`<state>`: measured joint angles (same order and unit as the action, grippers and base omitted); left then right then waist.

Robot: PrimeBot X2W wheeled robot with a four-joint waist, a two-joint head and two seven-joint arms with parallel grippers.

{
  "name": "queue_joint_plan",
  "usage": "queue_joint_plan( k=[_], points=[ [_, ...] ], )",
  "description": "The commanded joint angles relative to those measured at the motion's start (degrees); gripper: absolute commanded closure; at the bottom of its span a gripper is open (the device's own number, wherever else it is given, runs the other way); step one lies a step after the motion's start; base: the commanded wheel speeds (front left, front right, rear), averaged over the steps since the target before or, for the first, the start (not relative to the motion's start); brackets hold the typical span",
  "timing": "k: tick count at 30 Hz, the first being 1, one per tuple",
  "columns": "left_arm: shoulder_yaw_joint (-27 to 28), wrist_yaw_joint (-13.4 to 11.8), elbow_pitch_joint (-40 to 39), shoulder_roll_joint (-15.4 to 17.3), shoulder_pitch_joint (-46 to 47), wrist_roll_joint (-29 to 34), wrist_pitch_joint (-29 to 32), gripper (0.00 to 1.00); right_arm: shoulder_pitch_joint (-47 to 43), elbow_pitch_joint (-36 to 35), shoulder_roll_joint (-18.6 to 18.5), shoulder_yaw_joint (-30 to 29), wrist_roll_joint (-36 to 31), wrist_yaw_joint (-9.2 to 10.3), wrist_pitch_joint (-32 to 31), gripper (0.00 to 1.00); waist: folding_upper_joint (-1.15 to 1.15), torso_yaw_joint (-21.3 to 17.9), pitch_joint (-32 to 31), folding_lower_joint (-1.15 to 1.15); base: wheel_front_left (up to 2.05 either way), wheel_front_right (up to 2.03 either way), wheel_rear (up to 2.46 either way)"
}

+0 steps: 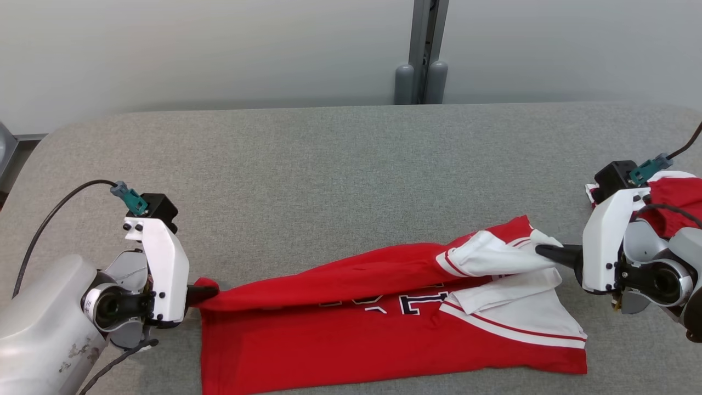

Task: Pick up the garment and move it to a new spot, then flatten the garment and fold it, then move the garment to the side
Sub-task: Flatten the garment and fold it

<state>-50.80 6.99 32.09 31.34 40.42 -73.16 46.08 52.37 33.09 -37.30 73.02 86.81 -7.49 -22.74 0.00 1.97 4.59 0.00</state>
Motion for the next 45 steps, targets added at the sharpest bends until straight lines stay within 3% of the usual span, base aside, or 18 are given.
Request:
queue_joint_plan(
  k=[1, 19, 20, 21, 22, 23, 36, 42, 45],
  points=[
    [-0.23, 0.26, 0.47, -0.09, -0.56, 0.42, -0.16, 1.00, -0.87, -0.36, -0.23, 0.07, 0.62, -0.01, -0.93, 1.00, 0.00, -0.23, -0.23, 0.00, 0.00, 0.00, 0.00],
    [-1.69, 0.44, 3.19, -1.16, -2.65, 0.91, -1.21, 1.00, -2.93, -2.32, -0.35, 0.23, 0.78, -0.01, -4.42, 1.00, 0.00, -1.56, -1.08, 0.00, 0.00, 0.00, 0.00],
    [-1.76, 0.46, 3.38, -1.21, -2.70, 0.89, -1.24, 1.00, -3.10, -2.38, -0.36, 0.21, 0.73, -0.01, -4.48, 0.95, 0.00, -1.59, -1.14, 0.00, 0.00, 0.00, 0.00],
    [-1.86, 0.47, 3.56, -1.28, -2.70, 0.86, -1.20, 0.89, -3.35, -2.41, -0.38, 0.22, 0.67, -0.01, -4.53, 0.71, 0.00, -1.62, -1.17, 0.00, 0.00, 0.00, 0.00],
    [-1.99, 0.48, 3.73, -1.30, -2.78, 0.86, -1.11, 0.24, -3.63, -2.42, -0.43, 0.23, 0.59, -0.01, -4.51, 0.19, 0.00, -1.62, -1.22, 0.00, 0.00, 0.00, 0.00],
    [-2.12, 0.50, 3.88, -1.31, -2.91, 0.81, -0.92, 0.00, -3.82, -2.33, -0.49, 0.24, 0.52, -0.01, -4.55, 0.00, 0.00, -1.61, -1.25, 0.00, 0.00, 0.00, 0.00],
    [-0.11, -0.47, 4.41, -0.12, -1.38, 2.43, -7.38, 0.00, -6.78, -4.30, -2.00, 0.15, 1.43, -0.01, -2.99, 0.00, 0.00, -0.84, -1.97, 0.00, 0.00, 0.00, 0.00],
    [2.32, -0.35, 0.96, 1.44, -3.48, 4.31, -16.89, 0.00, -10.03, -8.80, -5.31, -0.54, 2.29, -0.01, -1.22, 0.00, 0.00, -0.67, -3.19, 0.00, 0.00, 0.00, 0.00],
    [3.48, -1.24, -1.63, 1.94, -4.62, 5.83, -22.63, 0.00, -11.23, -11.68, -7.22, -2.90, 2.02, -0.01, 4.74, 0.00, 0.00, -0.49, -3.33, 0.00, 0.00, 0.00, 0.00]
  ],
)
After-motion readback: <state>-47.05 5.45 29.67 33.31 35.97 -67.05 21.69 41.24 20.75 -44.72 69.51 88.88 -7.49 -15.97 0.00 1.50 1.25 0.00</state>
